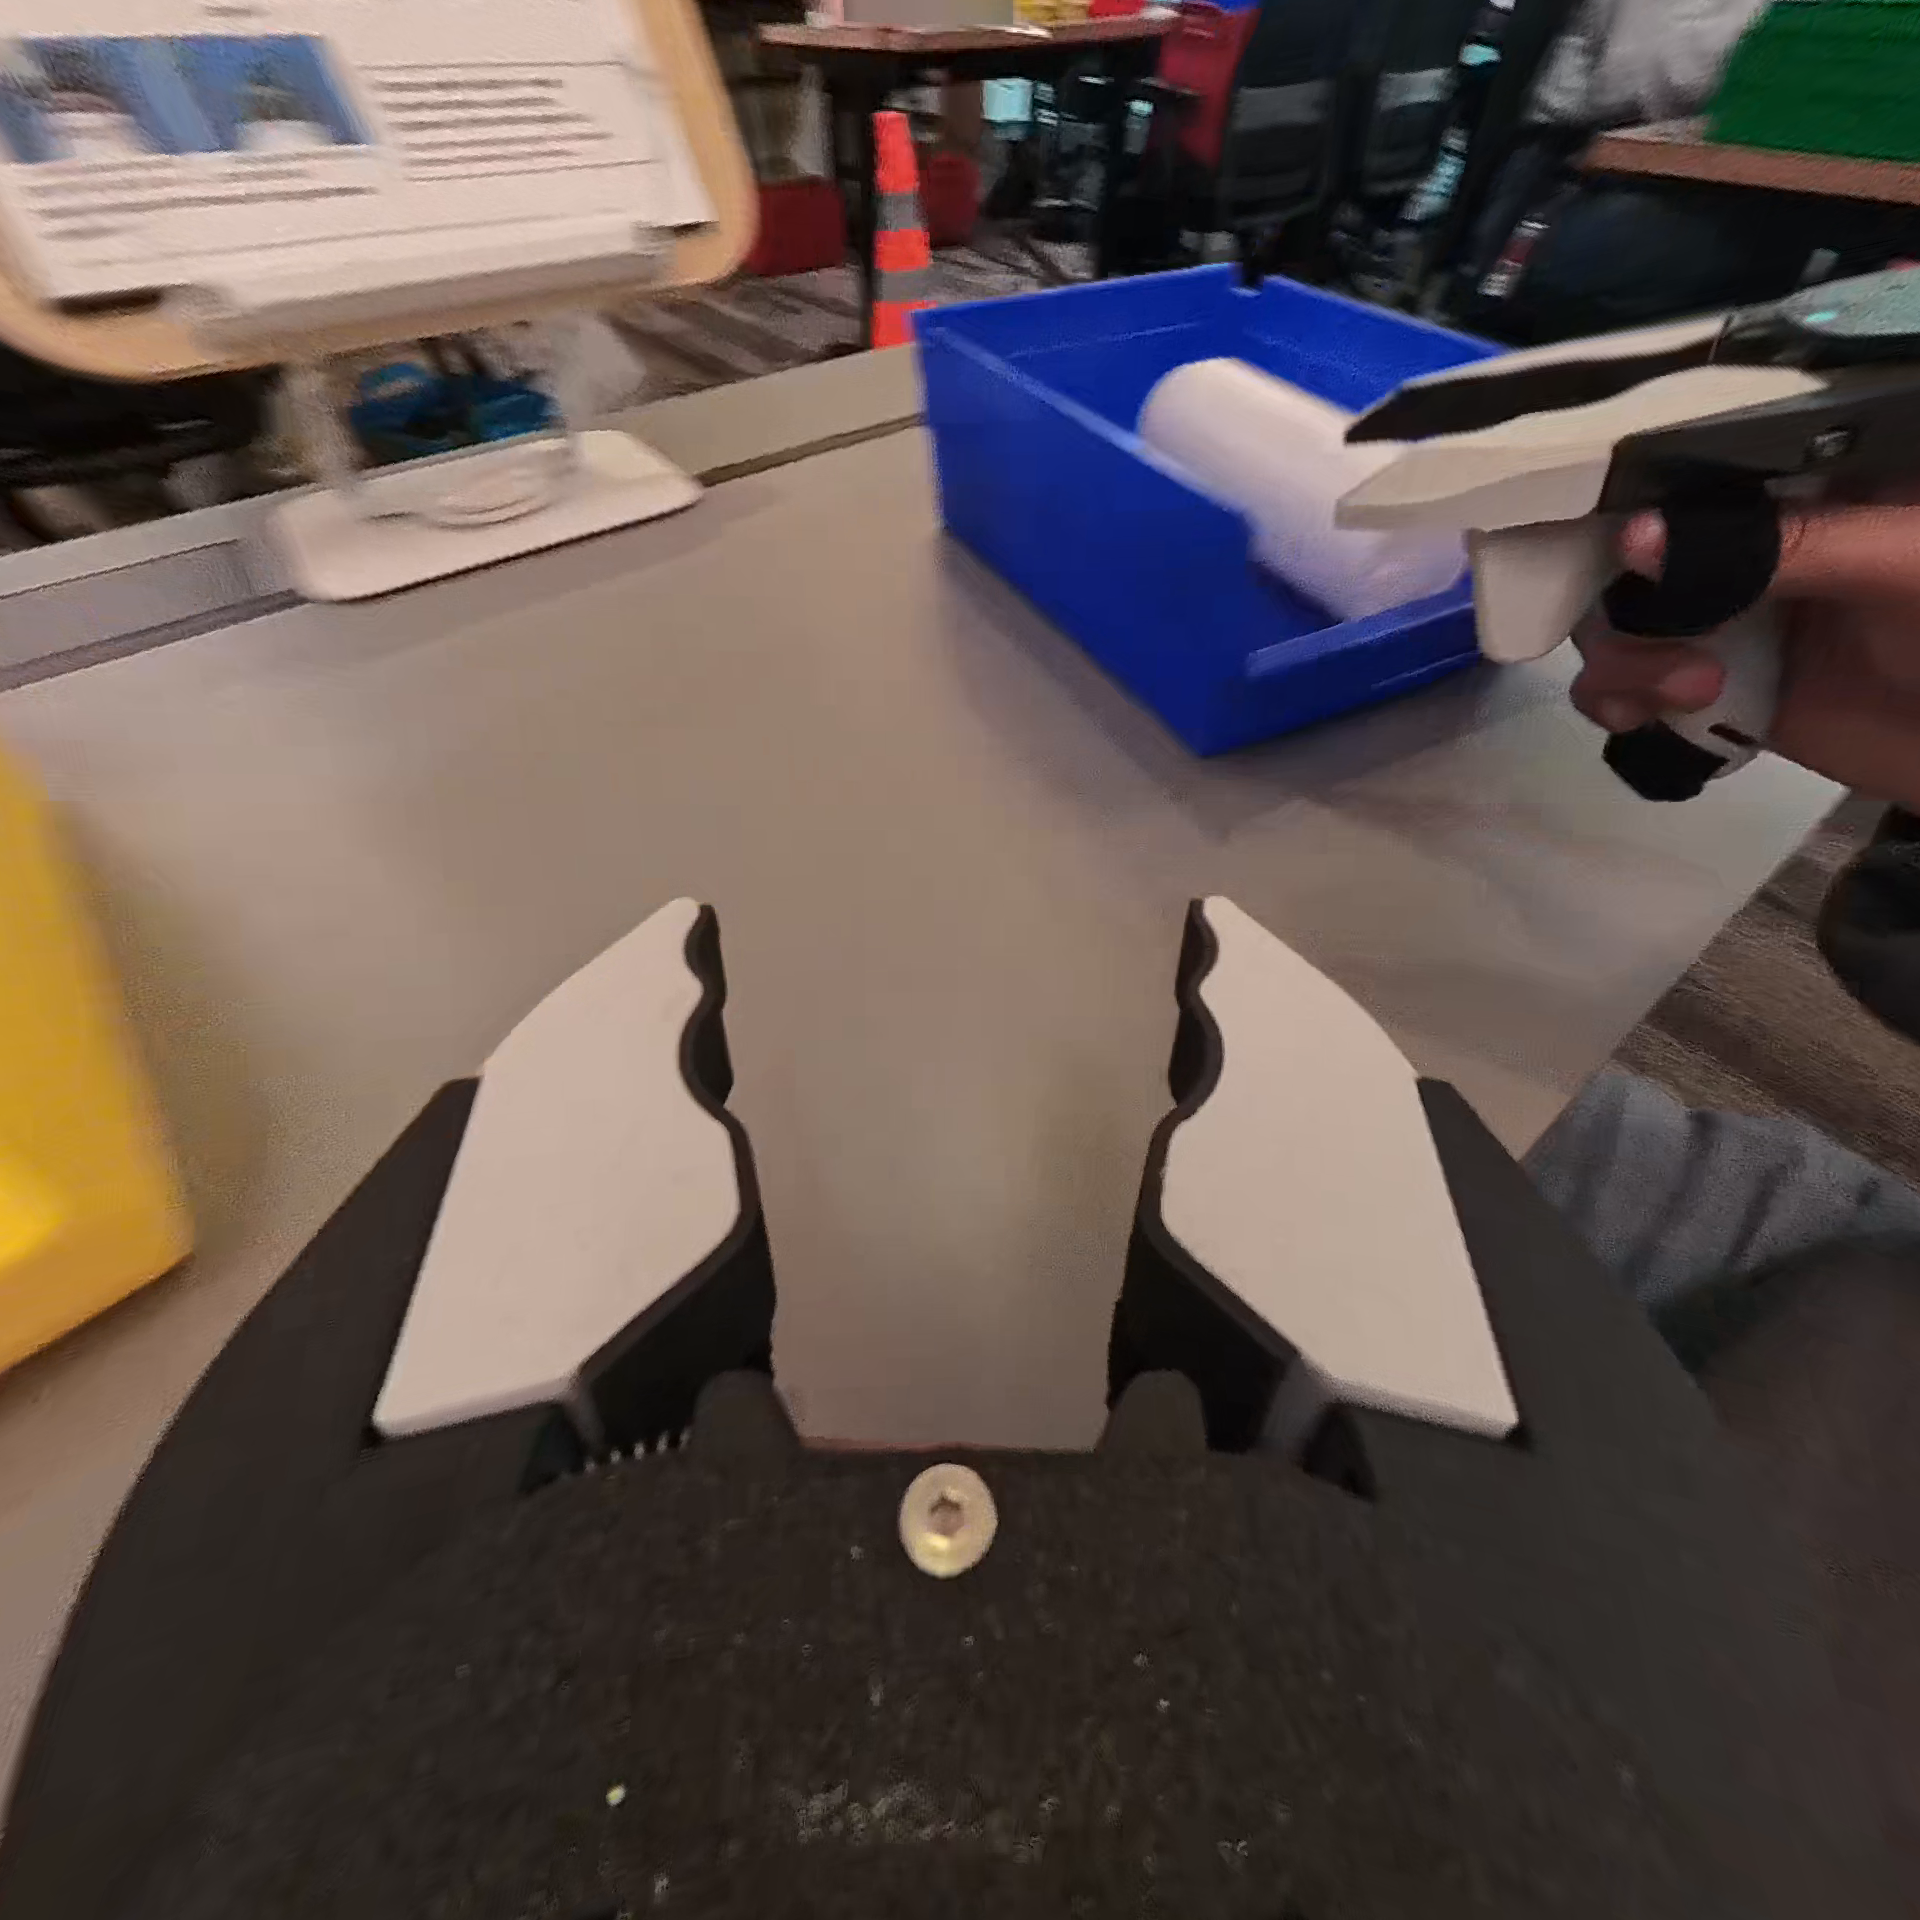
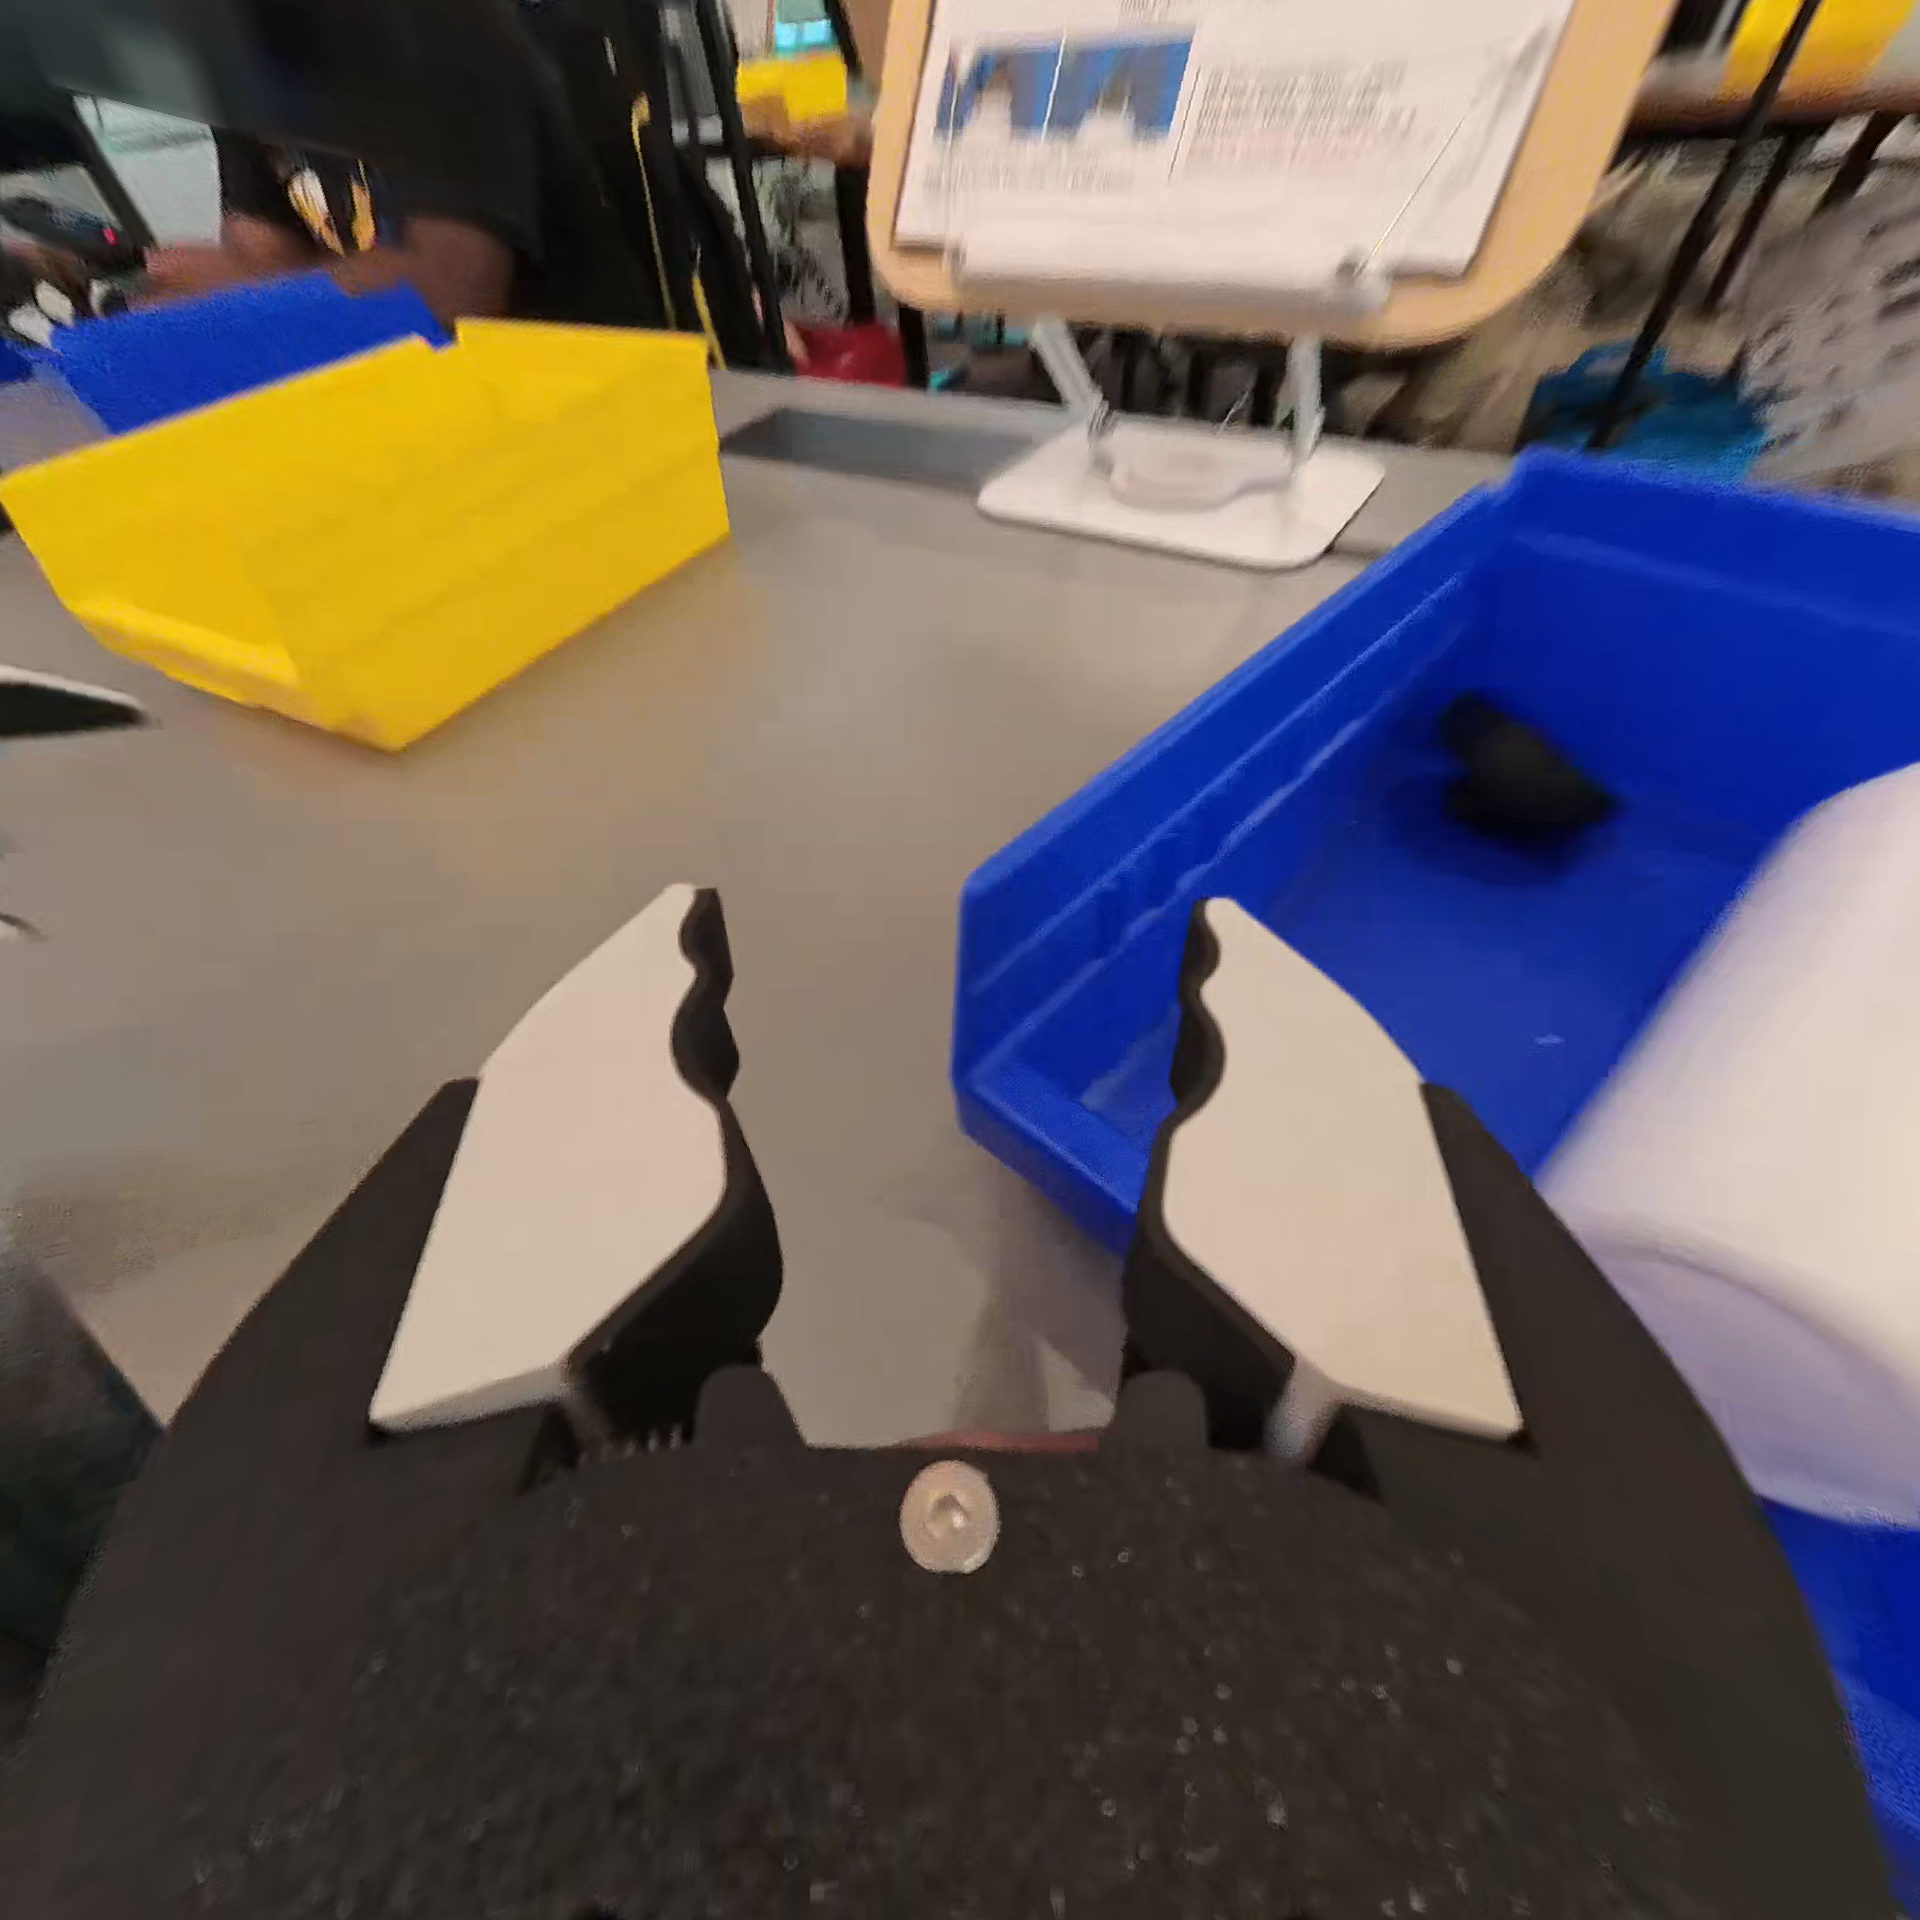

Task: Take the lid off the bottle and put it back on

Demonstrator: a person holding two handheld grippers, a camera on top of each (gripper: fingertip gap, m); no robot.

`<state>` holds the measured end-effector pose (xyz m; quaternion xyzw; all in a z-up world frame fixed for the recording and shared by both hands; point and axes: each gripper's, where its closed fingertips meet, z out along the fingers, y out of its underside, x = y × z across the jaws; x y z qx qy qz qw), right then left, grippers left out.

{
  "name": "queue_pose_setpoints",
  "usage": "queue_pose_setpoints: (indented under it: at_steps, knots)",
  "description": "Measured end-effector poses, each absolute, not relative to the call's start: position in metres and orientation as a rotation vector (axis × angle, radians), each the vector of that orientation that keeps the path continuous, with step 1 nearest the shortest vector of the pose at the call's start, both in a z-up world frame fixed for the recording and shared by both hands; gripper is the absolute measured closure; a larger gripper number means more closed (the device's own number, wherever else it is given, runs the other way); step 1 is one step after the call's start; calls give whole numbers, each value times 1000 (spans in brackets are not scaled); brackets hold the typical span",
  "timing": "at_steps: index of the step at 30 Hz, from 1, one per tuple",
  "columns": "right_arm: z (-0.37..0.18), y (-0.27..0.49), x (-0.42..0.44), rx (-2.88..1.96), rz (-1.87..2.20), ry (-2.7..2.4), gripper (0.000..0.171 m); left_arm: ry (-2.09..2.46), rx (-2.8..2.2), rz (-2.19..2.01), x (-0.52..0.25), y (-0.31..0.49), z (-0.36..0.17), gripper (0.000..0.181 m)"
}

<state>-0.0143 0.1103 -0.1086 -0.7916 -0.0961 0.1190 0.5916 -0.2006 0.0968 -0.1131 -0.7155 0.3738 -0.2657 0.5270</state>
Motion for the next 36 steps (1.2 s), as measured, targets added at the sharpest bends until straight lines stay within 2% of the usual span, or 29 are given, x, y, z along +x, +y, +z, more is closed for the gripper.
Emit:
queue_pose_setpoints:
  at_steps: [5,6,10,11,13,14,16,19,21,30,36]
  knots:
    - [-71,52,61,-1695,25,41,98,989,-1856,-706,-83,108,-133,100]
    - [-76,40,87,-1706,-58,172,104,983,-1902,-733,-62,111,-138,100]
    - [-107,30,133,-1794,-123,386,95,955,-2005,-752,-2,127,-155,107]
    - [-116,33,136,-1822,-128,393,95,947,-2037,-727,6,132,-160,116]
    - [-136,41,138,-1884,-143,406,97,919,-2065,-702,14,140,-164,151]
    - [-145,45,138,-1917,-153,415,98,910,-2063,-662,13,145,-164,162]
    - [-154,53,144,-1957,-186,439,106,911,-2040,-548,8,155,-164,169]
    - [-164,57,151,-2008,-227,491,158,885,-2003,-475,-8,159,-161,177]
    - [-163,58,143,-2030,-186,500,166,843,-1998,-482,-22,158,-159,177]
    - [-116,112,42,-1938,-139,300,168,650,-1921,-339,-147,179,-112,176]
    - [-130,166,-50,-1977,-19,192,168,545,-2000,-244,-241,210,-127,176]
